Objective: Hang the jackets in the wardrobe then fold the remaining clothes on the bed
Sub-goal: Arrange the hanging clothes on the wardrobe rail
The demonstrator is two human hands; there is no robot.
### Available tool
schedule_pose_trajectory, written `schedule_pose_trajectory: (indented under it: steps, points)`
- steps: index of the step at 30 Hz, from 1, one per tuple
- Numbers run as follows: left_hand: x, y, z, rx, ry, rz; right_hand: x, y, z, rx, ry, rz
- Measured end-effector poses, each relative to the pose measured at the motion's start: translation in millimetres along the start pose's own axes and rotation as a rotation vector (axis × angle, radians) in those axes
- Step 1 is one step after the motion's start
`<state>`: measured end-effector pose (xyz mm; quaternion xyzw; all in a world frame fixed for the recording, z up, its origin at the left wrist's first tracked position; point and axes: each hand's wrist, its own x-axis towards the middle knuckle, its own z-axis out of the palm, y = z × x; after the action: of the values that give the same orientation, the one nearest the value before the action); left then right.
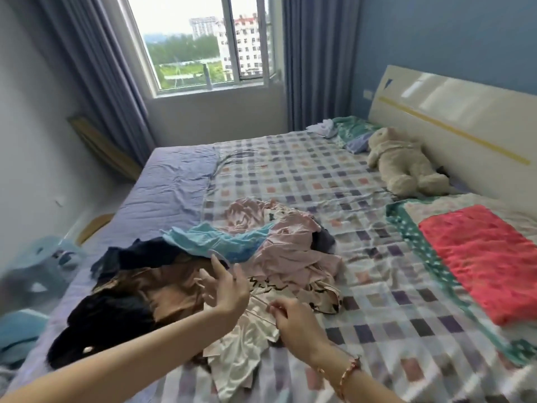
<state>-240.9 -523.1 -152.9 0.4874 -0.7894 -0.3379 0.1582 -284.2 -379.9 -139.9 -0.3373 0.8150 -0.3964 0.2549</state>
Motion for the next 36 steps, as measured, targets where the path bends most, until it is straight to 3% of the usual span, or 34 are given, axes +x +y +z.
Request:
schedule_pose_trajectory:
  steps: [1, 2, 6, 13, 20, 25, 31, 34, 36]
  points:
    - [8.4, -3.5, -8.9, 0.033, 0.1, 0.08, 14.3, -3.1, 7.4, -0.096, 0.013, -0.068]
    - [21.8, -10.9, -23.1, -0.053, 0.093, 0.08, 28.3, -9.8, 18.0, -0.164, 0.018, -0.116]
    - [61.2, -51.3, -63.7, -0.223, -0.25, 0.133, 67.8, -24.3, 46.3, -0.277, 0.039, -0.176]
    - [119.1, -105.8, -102.6, 0.186, -0.4, 0.13, 138.8, -36.4, 78.6, -0.332, -0.028, -0.179]
    - [147.7, -169.3, -150.0, 0.376, -0.269, -0.096, 237.2, -33.2, 83.0, -0.333, -0.14, -0.108]
    - [162.2, -219.6, -187.8, 0.397, -0.135, -0.318, 292.8, -49.3, 127.3, -0.332, -0.234, -0.115]
    - [163.6, -267.0, -204.1, 0.363, 0.06, -0.448, 330.5, -68.7, 182.5, -0.243, -0.344, -0.138]
    - [167.4, -300.6, -211.7, 0.341, 0.115, -0.494, 348.8, -80.0, 218.3, -0.291, -0.38, -0.171]
    - [170.2, -324.2, -216.8, 0.405, 0.056, -0.536, 355.1, -89.6, 239.1, -0.436, -0.342, -0.206]
